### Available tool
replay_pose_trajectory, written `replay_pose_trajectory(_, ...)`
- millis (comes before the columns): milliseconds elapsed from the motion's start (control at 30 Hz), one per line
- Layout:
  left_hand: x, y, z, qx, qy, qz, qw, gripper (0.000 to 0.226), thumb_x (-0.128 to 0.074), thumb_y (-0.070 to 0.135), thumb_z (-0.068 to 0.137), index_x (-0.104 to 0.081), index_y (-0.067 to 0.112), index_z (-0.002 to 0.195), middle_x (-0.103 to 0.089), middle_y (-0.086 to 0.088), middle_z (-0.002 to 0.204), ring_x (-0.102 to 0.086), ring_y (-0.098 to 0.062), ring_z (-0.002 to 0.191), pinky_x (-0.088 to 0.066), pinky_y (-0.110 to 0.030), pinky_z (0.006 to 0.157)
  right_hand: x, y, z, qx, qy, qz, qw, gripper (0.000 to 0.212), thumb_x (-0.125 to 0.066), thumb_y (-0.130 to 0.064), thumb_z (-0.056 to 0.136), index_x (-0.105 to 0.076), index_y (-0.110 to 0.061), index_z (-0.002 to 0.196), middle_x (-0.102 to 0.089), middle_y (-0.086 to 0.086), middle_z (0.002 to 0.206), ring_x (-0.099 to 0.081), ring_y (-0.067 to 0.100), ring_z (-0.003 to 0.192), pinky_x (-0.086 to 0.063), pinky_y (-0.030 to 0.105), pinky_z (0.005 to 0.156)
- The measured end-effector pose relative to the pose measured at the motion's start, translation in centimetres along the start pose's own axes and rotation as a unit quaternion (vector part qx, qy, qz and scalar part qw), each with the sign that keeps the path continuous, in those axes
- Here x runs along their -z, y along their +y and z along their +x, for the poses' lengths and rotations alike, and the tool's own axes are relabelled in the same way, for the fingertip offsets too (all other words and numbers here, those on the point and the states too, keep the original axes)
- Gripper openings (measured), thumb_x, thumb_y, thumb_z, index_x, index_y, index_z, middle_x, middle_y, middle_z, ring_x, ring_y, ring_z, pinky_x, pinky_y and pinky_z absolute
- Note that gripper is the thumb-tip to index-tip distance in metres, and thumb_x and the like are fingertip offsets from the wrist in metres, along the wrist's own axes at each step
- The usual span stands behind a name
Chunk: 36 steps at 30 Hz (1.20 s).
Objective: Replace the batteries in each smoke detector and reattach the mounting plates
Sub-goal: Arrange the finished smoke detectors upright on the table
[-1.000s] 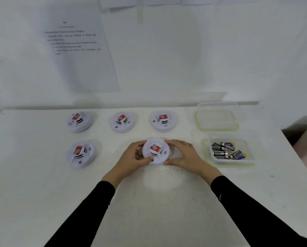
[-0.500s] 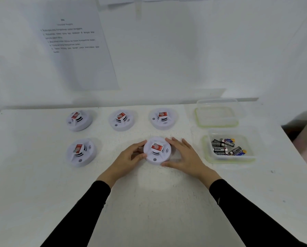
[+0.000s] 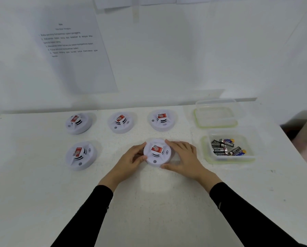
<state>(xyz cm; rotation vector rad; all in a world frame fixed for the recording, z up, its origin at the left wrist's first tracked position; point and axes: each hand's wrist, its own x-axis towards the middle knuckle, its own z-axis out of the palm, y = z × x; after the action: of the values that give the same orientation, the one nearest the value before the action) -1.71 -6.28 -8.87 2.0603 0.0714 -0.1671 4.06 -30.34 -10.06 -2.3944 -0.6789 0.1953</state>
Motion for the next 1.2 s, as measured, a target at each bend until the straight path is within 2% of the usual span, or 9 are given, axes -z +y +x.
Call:
replay_pose_trajectory(100, -0.5, 0.4, -0.3, 0.000, 0.001, -0.059, 0.998, 0.038, -0.058, 0.021, 0.099, -0.051, 0.022, 0.137, -0.058, 0.012, 0.131, -0.057, 0.010, 0.114, -0.046, -0.009, 0.092, -0.5, -0.7, -0.7, -0.009, -0.004, 0.036, 0.999, 0.093, -0.063, -0.064, 0.069, -0.024, -0.035, 0.148, -0.034, -0.018, 0.144, -0.023, 0.002, 0.132, -0.007, 0.024, 0.104)
replay_pose_trajectory(167, -0.7, 0.6, -0.3, 0.014, 0.032, -0.111, 0.993, 0.028, -0.056, 0.023, 0.100, -0.056, 0.019, 0.129, -0.062, 0.009, 0.128, -0.059, 0.001, 0.117, -0.048, -0.016, 0.096, -0.9, -0.9, -0.8, -0.005, 0.006, 0.071, 0.997, 0.091, -0.065, -0.059, 0.070, -0.024, -0.037, 0.148, -0.032, -0.018, 0.146, -0.025, 0.001, 0.134, -0.010, 0.027, 0.107)
replay_pose_trajectory(267, -0.5, 1.0, 0.2, 0.025, 0.055, -0.149, 0.987, 0.017, -0.056, 0.016, 0.100, -0.060, 0.016, 0.117, -0.068, 0.003, 0.120, -0.064, -0.008, 0.112, -0.051, -0.024, 0.094, -0.7, -1.0, -0.5, 0.006, -0.003, 0.149, 0.989, 0.088, -0.074, -0.042, 0.073, -0.028, -0.033, 0.148, -0.036, -0.012, 0.145, -0.036, 0.004, 0.132, -0.026, 0.029, 0.110)
replay_pose_trajectory(333, -0.2, 1.5, 0.6, 0.039, 0.054, -0.179, 0.981, 0.015, -0.059, 0.015, 0.099, -0.061, 0.016, 0.114, -0.069, 0.002, 0.119, -0.066, -0.013, 0.110, -0.055, -0.027, 0.091, 0.1, -1.2, -0.5, 0.007, -0.014, 0.232, 0.973, 0.084, -0.079, -0.021, 0.077, -0.031, -0.030, 0.146, -0.038, -0.005, 0.143, -0.046, 0.008, 0.125, -0.042, 0.023, 0.101)
replay_pose_trajectory(467, 0.0, 2.5, 1.0, 0.055, 0.035, -0.264, 0.962, 0.027, -0.058, 0.011, 0.099, -0.060, 0.016, 0.126, -0.067, 0.001, 0.124, -0.070, -0.022, 0.107, -0.060, -0.034, 0.082, 1.8, -1.7, -0.4, -0.044, -0.067, 0.390, 0.917, 0.078, -0.071, -0.002, 0.083, -0.035, -0.035, 0.144, -0.051, 0.000, 0.135, -0.060, 0.016, 0.113, -0.053, 0.029, 0.089)
replay_pose_trajectory(667, -1.3, 2.8, 0.9, 0.061, 0.021, -0.294, 0.953, 0.031, -0.058, 0.014, 0.099, -0.063, 0.018, 0.129, -0.071, -0.001, 0.124, -0.068, -0.021, 0.113, -0.058, -0.038, 0.091, 2.3, -1.9, -0.2, -0.097, -0.052, 0.466, 0.878, 0.066, -0.073, -0.013, 0.085, -0.043, -0.039, 0.137, -0.061, 0.002, 0.127, -0.063, 0.017, 0.112, -0.054, 0.030, 0.088)
replay_pose_trajectory(800, -1.7, 2.8, 0.5, 0.057, 0.028, -0.300, 0.952, 0.032, -0.058, 0.013, 0.099, -0.063, 0.019, 0.130, -0.072, 0.001, 0.122, -0.069, -0.019, 0.112, -0.059, -0.030, 0.086, 1.7, -2.0, -0.2, -0.093, -0.044, 0.470, 0.876, 0.072, -0.078, -0.010, 0.079, -0.043, -0.038, 0.136, -0.059, 0.002, 0.126, -0.063, 0.017, 0.112, -0.055, 0.030, 0.087)
replay_pose_trajectory(1100, -1.7, 2.7, 0.1, 0.053, 0.011, -0.299, 0.953, 0.039, -0.062, 0.012, 0.096, -0.060, 0.017, 0.134, -0.072, -0.002, 0.122, -0.069, -0.022, 0.111, -0.059, -0.036, 0.089, 1.3, -2.2, -0.2, -0.099, -0.049, 0.470, 0.876, 0.073, -0.076, -0.002, 0.079, -0.039, -0.035, 0.133, -0.055, 0.011, 0.124, -0.064, 0.022, 0.108, -0.057, 0.038, 0.087)
replay_pose_trajectory(1200, -1.7, 2.8, -0.1, 0.053, 0.014, -0.301, 0.952, 0.038, -0.062, 0.012, 0.096, -0.061, 0.018, 0.133, -0.072, -0.001, 0.122, -0.070, -0.021, 0.110, -0.059, -0.036, 0.088, 1.4, -2.1, -0.4, -0.098, -0.053, 0.485, 0.868, 0.073, -0.074, 0.001, 0.080, -0.039, -0.033, 0.133, -0.056, 0.008, 0.126, -0.063, 0.022, 0.111, -0.056, 0.035, 0.085)
